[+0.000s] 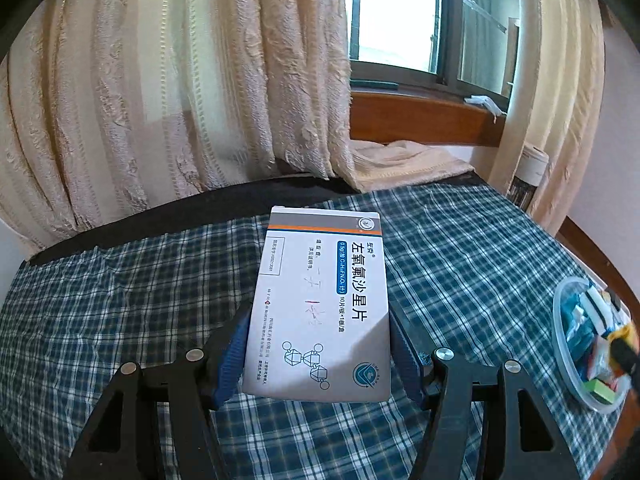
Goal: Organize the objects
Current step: 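Lift the medicine box and orange block and carry both toward the clear bowl, then lower the orange block into the bowl and open the right gripper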
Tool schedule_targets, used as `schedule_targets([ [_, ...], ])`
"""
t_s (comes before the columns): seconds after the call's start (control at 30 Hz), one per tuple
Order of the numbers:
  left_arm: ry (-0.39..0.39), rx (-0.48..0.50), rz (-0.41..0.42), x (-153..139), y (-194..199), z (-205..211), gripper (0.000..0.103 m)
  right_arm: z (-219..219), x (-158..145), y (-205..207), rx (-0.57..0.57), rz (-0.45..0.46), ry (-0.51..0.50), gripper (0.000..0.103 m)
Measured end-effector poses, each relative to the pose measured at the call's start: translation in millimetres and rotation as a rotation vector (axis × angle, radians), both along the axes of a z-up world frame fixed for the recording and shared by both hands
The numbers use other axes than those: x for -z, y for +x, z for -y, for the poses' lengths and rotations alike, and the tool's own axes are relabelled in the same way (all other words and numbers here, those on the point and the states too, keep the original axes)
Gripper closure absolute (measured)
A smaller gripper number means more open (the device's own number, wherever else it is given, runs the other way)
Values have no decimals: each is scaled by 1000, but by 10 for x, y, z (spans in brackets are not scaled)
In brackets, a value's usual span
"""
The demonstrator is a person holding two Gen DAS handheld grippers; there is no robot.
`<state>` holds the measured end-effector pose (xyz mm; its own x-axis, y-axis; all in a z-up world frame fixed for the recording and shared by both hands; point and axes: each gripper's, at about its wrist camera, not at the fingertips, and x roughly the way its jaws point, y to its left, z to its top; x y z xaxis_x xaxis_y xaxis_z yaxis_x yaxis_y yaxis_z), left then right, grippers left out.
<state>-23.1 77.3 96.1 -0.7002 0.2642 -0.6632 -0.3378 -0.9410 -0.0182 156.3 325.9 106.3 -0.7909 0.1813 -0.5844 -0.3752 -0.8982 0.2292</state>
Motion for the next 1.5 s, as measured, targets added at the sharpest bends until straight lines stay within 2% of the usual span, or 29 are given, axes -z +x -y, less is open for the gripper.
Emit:
schedule_targets([
  [0.33, -14, 23, 0, 28, 67, -76, 36, -672, 26, 199, 190, 15, -9, 50],
  [0.53, -20, 29, 1, 42, 96, -107, 36, -947, 76, 194, 243, 33, -6, 50],
  [0.7, -25, 36, 3, 52, 102, -131, 36, -1164, 194, 166, 265, 60, -51, 50],
  [1.13, -25, 59, 9, 60, 138, -182, 36, -1162, 230, 205, 268, 48, -81, 48],
  [1.4, -11, 126, 35, 117, 232, -302, 36, -1083, 187, 345, 272, 15, -75, 47],
  [1.5, -10, 174, 57, 179, 283, -389, 36, -1044, 179, 405, 268, 3, -56, 44],
])
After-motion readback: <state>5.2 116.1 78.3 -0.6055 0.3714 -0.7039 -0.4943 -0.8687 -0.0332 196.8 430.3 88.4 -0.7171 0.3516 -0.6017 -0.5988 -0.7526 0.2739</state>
